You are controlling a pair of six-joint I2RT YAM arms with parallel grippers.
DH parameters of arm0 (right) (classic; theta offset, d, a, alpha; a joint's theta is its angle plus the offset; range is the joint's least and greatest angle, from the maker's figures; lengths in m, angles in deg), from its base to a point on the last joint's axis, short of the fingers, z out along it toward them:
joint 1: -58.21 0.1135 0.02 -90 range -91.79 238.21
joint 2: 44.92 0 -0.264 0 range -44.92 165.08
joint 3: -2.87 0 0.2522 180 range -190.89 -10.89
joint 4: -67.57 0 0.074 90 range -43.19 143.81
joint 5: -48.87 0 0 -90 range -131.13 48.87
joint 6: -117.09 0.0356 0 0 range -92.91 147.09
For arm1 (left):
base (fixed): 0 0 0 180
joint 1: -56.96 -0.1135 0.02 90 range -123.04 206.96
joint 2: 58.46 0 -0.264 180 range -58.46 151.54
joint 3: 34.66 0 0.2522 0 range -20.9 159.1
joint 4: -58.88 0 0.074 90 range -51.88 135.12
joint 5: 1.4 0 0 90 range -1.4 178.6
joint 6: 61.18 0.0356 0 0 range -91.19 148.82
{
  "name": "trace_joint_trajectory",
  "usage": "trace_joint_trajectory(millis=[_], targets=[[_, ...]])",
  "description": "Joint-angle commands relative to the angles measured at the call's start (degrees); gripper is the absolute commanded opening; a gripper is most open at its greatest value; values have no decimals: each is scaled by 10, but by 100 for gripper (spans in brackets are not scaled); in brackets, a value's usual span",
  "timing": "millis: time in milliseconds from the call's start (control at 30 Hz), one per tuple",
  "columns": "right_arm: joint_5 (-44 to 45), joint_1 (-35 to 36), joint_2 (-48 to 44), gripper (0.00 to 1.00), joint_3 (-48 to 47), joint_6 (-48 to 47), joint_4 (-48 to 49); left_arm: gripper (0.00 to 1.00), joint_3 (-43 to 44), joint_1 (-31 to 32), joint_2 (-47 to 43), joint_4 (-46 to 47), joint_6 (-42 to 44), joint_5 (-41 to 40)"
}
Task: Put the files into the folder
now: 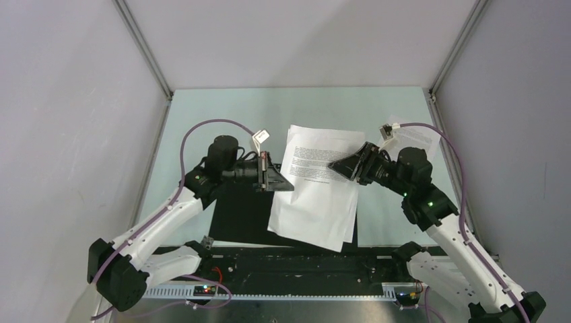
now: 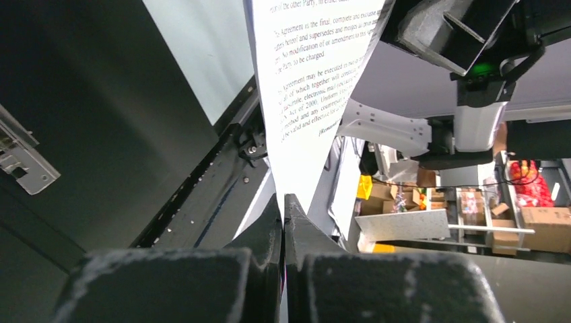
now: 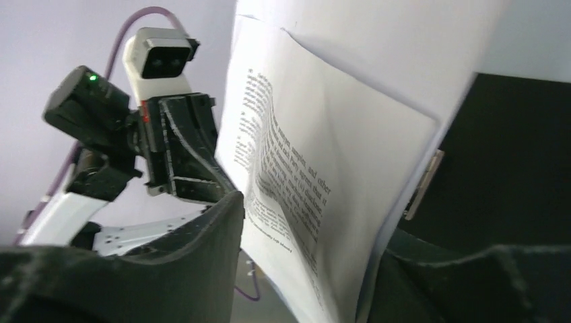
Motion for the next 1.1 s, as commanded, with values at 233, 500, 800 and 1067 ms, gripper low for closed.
trace_joint_trajectory(millis=[233,500,800,1067], targets=[[-53,-50,32,62,1,-2,29,0,41,6,-44,-23,78,-16],[-29,-51,28,24,12,-10,27,0,35,8,-55,-23,82,-31],[57,-14,28,15,10,-38,-33,0,15,57,12,-22,55,-175],[133,-25,99,24,18,-68,-113,0,3,88,175,51,5,-267]])
